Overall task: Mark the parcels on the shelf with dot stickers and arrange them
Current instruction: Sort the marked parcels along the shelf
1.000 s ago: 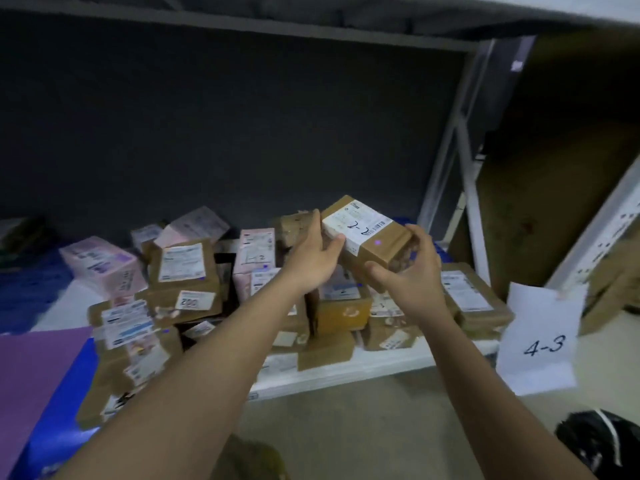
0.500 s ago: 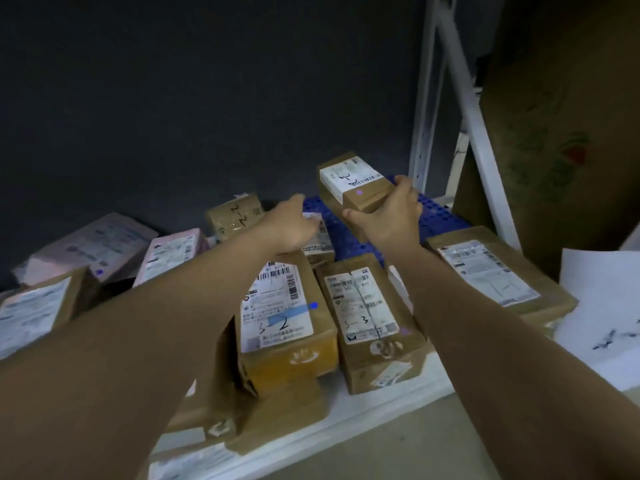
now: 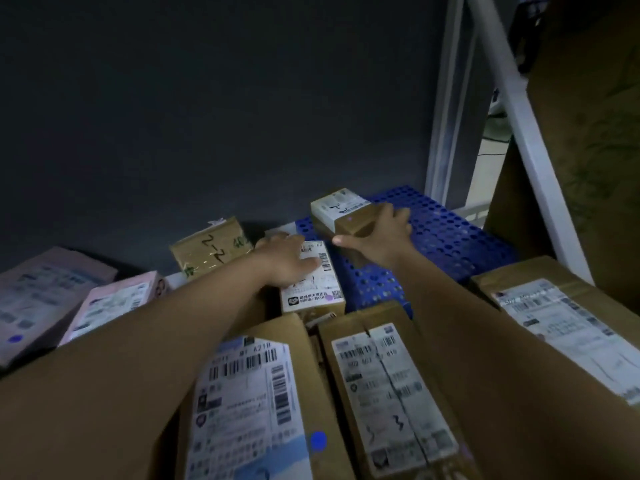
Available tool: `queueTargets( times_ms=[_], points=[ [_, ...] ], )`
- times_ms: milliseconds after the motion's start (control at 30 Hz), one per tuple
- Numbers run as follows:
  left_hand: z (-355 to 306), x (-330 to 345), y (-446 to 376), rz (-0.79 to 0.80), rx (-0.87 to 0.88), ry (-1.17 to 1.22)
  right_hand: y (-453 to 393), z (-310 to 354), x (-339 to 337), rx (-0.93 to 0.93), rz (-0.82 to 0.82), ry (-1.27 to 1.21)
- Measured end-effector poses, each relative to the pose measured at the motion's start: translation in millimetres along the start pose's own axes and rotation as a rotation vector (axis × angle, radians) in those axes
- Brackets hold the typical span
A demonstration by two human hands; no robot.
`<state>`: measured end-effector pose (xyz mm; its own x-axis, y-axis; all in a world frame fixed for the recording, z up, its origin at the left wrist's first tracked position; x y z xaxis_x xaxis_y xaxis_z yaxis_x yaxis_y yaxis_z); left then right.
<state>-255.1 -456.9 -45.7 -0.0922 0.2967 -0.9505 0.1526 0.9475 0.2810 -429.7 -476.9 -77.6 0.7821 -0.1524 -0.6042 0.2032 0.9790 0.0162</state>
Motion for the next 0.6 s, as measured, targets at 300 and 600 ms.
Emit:
queueTargets(
  times_ms=[300, 600],
  points=[
    [16.2, -4.9, -14.6, -0.026, -0.008, 0.037, -33.0, 11.4, 28.8, -0.100, 0.092, 0.017],
    [29.0, -5.4, -0.8, -0.110, -0.023, 0.070, -26.5, 30.3, 40.9, -0.157, 0.078, -0.130]
  ],
)
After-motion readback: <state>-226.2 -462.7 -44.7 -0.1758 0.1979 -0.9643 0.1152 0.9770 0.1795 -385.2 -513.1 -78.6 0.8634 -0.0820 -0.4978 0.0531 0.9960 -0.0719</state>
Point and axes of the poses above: each hand's wrist, its own y-axis away from the middle knuckle, its own x-axis out of the palm, z = x × y, the point moved 2 cm from there along -y, towards the middle knuckle, and after that the axes turned 1 degree about x, right-handed, at the moved point
